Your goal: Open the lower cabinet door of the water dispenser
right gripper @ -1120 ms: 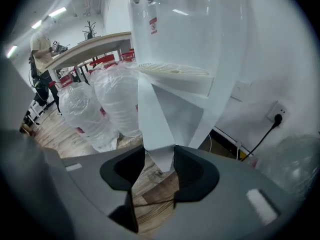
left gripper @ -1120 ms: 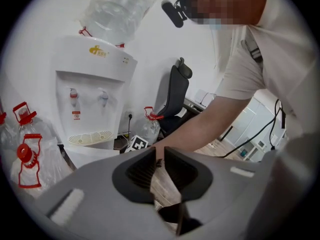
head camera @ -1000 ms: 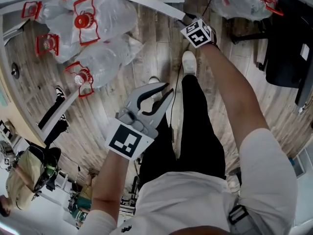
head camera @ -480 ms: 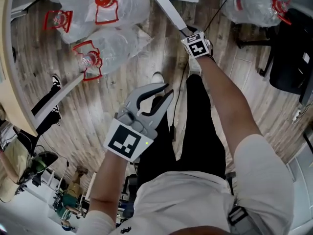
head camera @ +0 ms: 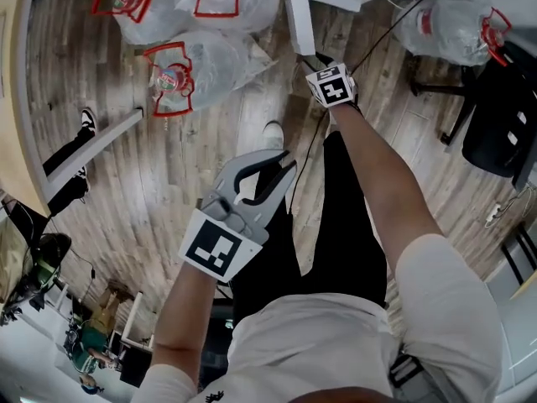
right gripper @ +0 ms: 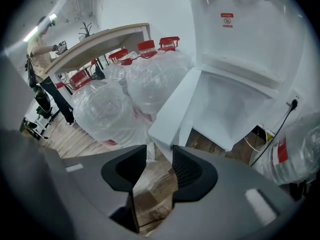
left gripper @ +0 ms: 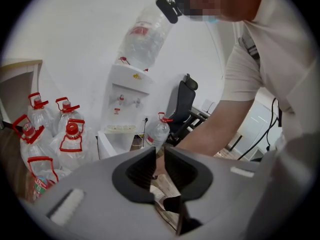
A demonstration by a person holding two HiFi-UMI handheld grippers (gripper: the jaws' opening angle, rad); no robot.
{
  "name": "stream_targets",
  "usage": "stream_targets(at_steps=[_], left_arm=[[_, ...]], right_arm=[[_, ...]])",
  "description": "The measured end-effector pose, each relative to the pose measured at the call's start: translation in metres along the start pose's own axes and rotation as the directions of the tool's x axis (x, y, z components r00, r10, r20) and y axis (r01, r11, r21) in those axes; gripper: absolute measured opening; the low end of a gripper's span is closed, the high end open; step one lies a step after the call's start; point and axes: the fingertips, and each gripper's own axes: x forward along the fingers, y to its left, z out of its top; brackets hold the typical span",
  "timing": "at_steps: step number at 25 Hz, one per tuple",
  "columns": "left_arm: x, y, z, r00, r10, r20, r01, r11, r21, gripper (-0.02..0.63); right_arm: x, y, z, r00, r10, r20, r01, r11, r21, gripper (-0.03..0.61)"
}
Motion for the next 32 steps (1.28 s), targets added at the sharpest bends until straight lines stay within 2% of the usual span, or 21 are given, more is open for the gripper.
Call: stream_targets(at_steps=[9,20,27,32], left_arm=[[-0.046,0.016,-0.024,0.998,0.043,0.035,-0.042,0.999,-0.024,0.057],[-0.080,0.023,-0.043,0.995,0.070,0.074,-0.065,0.996,-0.064,0.058],[-0.091,0.025,-0.050,0.994,0.061,0.087,-0.057,0.997,-0.054,0.057],[-0.099,0.016,-0.044,0.995,0.041,0.096,-0.038,0.999,-0.027,0.058]], right_arm=[[0.026,0.050,0.019,1.000,0.019,0.003,-0.019,0.999,-0.028,0.160],[0.039,0.077,0.036,1.000,0.022,-0.014,-0.023,0.995,-0.101,0.160],[0.040,0.082,0.040,1.000,0.019,-0.004,-0.019,0.993,-0.115,0.160],[0.019,0.095,0.038,0.999,0.038,-0.011,-0.039,0.990,-0.135,0.160]])
